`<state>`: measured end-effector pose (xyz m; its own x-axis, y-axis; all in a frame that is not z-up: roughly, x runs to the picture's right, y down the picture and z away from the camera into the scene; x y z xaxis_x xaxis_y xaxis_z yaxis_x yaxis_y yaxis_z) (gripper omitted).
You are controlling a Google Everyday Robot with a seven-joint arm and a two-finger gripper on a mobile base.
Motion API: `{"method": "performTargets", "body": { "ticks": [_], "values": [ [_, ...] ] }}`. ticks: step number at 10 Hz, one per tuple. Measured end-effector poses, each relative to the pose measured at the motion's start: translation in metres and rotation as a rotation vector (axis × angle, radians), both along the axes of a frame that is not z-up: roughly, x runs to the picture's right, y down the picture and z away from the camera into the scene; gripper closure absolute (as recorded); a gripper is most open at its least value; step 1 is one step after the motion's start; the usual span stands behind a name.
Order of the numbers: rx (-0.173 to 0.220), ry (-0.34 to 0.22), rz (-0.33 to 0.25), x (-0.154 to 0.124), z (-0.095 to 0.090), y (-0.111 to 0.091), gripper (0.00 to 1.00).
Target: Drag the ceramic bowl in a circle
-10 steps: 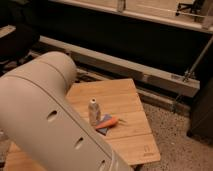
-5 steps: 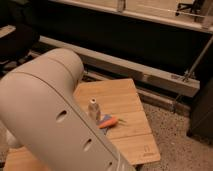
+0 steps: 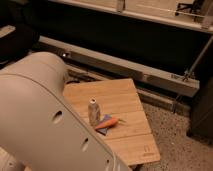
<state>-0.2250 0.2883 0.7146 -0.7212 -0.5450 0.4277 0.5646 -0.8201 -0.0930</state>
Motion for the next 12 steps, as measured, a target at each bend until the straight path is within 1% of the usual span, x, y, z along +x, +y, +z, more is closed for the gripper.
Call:
{"method": "performTargets", "body": {
  "ticks": [2, 3, 4, 5, 6, 8, 10, 11, 12],
  "values": [
    [-0.044, -0.057, -0.051, -0.02, -0.022, 0.027, 1.0],
    [-0.06, -0.085, -0.07, -0.029, -0.033, 0.036, 1.0],
    [-0.073, -0.113, -0.083, -0.038, -0.044, 0.043, 1.0],
    [-0.085, -0.153, -0.092, -0.052, -0.057, 0.05, 1.0],
    [-0.09, -0.185, -0.092, -0.065, -0.065, 0.054, 1.0],
    [-0.098, -0.251, -0.082, -0.095, -0.076, 0.057, 1.0],
    [-0.08, -0.299, -0.048, -0.127, -0.072, 0.049, 1.0],
    [-0.07, -0.317, -0.026, -0.14, -0.07, 0.042, 1.0],
    [-0.055, -0.335, 0.002, -0.156, -0.065, 0.031, 1.0]
  ]
}}
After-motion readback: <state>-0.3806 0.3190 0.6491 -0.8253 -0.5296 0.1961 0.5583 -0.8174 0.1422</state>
